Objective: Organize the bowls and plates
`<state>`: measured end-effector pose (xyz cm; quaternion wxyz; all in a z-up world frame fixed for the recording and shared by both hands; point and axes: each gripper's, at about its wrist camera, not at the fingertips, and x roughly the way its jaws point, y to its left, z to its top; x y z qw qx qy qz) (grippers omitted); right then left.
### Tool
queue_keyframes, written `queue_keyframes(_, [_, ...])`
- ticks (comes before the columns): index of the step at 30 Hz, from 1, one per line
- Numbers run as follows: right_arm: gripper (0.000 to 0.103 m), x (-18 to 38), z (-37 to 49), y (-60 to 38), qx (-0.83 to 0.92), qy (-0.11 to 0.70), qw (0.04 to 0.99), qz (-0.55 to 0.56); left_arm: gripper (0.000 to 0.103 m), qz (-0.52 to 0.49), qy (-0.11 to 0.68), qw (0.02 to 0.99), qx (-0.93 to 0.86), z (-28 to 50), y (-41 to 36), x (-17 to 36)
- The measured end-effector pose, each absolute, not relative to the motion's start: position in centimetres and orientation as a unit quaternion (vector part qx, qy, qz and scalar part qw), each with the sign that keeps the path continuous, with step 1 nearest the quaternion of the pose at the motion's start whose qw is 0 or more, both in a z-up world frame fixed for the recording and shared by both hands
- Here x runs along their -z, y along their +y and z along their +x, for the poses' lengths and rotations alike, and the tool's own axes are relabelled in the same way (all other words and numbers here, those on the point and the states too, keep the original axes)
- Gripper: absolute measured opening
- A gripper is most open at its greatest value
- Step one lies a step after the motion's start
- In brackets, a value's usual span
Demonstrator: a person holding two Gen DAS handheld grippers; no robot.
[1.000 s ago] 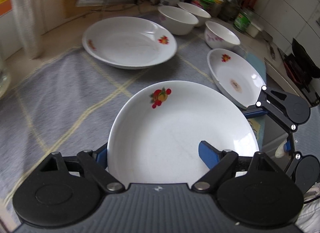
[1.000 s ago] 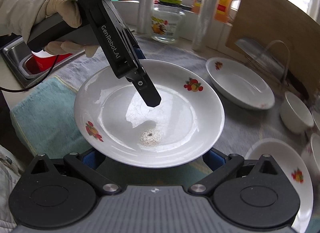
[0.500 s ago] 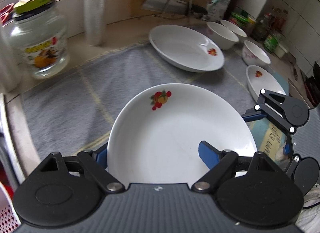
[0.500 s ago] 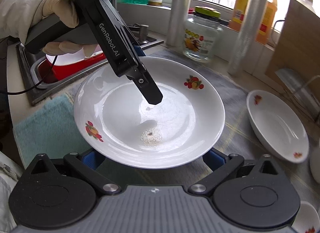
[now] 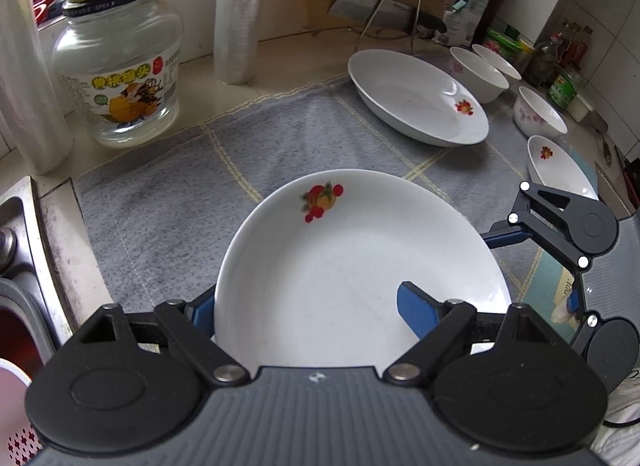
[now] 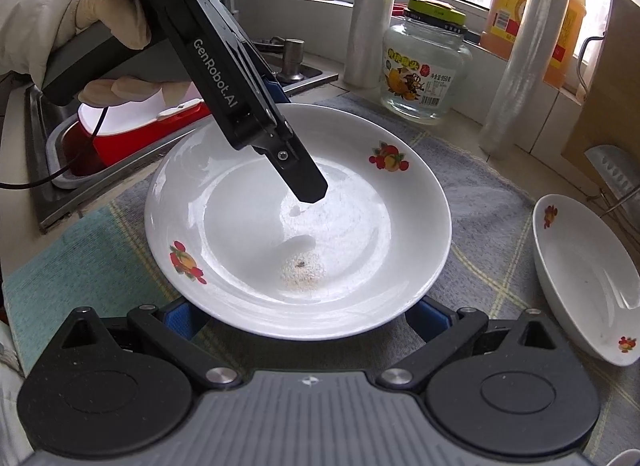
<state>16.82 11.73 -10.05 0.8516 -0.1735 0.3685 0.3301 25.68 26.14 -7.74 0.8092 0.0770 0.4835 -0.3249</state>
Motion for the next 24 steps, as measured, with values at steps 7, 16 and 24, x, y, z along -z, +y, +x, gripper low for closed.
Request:
queue_keyframes(7, [0.103,10.3,17.3,12.2,-0.325,0.372,0.852,-0.171,0.088,0.076,0.483,0.810,0.325,26.3,26.6,8.2])
queue_keyframes(16, [0.103,10.6,17.7,12.7,-0.325,0.376,0.851,-0.168,0.088,0.072,0.484,0.811,0.321,26.5,27.1,8.5])
queue_keyframes(24, [0.103,10.3,17.2,12.3,-0.320,0.376,0.854,-0.164,0.090,0.110,0.424,0.851,0.291,24.6,26.9,7.7])
